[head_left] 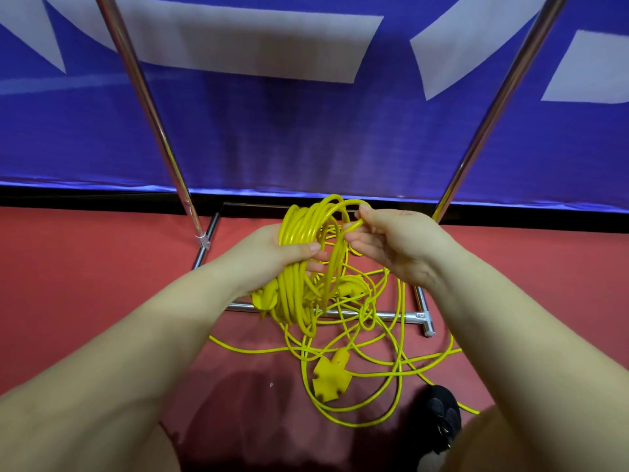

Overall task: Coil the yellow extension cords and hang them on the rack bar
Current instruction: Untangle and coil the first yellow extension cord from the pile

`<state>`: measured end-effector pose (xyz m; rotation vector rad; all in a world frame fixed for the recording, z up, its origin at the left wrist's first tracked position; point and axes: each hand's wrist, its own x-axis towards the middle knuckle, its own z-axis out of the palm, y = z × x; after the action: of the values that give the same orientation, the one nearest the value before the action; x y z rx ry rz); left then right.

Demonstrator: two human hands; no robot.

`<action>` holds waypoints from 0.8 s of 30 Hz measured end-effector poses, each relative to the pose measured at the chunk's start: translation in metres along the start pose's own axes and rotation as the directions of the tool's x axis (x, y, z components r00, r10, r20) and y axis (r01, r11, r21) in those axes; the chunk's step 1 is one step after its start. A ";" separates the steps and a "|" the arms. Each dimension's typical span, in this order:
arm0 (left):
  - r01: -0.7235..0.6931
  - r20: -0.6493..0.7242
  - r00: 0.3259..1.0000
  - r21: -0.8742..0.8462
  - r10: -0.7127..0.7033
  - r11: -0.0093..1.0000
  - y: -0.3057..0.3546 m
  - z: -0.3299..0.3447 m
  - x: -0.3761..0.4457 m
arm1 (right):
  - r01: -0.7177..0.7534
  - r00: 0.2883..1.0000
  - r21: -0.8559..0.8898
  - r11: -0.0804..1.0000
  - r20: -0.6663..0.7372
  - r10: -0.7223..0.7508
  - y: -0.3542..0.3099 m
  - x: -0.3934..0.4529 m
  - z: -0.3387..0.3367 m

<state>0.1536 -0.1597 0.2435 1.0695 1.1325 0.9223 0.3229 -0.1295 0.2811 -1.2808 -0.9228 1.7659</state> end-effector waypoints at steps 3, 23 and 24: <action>-0.019 0.020 1.000 0.023 0.018 1.000 -0.004 0.003 0.000 | -0.037 0.999 0.266 0.963 0.017 0.033 0.003 0.004 0.004; -0.090 -0.249 0.968 -0.170 0.045 0.981 0.008 -0.012 0.001 | 0.463 0.832 -0.884 0.059 0.411 -0.373 0.043 0.003 0.008; -0.099 -0.262 0.964 -0.172 0.051 0.980 0.009 -0.014 0.002 | 0.465 0.820 -0.883 0.064 0.403 -0.405 0.042 0.002 0.008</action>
<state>0.1401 -0.1532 0.2507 0.8635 1.1971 1.2287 0.3077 -0.1477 0.2451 -1.3468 -2.4146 0.5158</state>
